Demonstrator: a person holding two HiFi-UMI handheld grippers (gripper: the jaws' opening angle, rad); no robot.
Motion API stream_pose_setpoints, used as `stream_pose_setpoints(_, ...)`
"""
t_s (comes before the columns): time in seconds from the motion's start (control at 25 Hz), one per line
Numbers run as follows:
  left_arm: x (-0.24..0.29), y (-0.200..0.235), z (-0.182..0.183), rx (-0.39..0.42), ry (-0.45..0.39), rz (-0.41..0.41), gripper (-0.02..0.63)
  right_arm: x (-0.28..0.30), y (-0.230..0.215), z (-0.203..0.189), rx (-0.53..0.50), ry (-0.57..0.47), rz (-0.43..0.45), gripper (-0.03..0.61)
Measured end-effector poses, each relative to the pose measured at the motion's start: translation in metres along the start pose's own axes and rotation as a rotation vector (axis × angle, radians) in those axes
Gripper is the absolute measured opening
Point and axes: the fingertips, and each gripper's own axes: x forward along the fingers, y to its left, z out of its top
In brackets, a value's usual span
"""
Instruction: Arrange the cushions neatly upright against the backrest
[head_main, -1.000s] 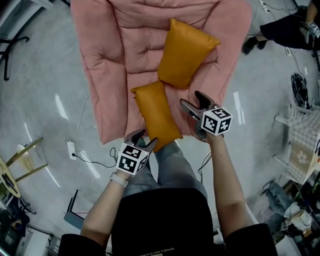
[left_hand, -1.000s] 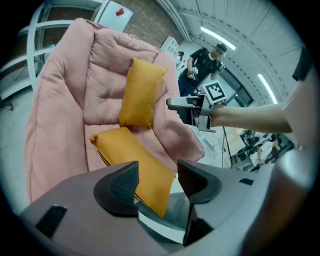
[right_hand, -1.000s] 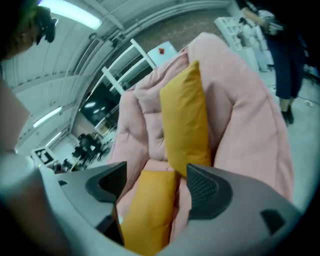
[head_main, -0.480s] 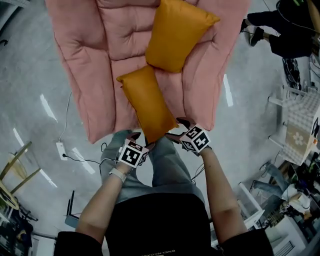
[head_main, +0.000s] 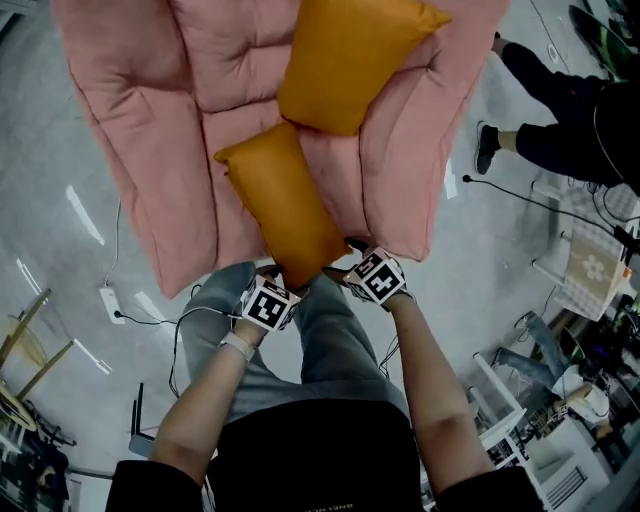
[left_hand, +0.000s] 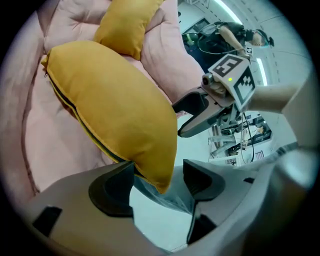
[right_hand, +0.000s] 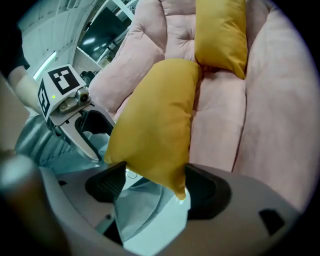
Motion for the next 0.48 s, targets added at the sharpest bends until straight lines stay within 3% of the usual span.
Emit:
stream_pose_setpoints(0.12,-0.001,0.01,-0.008,-0.026,0.007,0.001,0.294,0.011,0.008,0.001,0.02,0.013,0.004,0.359)
stream_pose_setpoints(0.2,-0.007,0.015,-0.008,-0.064,-0.002,-0.005,0.223,0.01,0.013,0.005,0.017,0.004,0.003,0.33)
stream_pose_setpoints(0.48,-0.047,0.0,0.021,-0.133,-0.08,-0.067,0.179,-0.039,0.013,0.032,-0.006,-0.078,0.009,0.272)
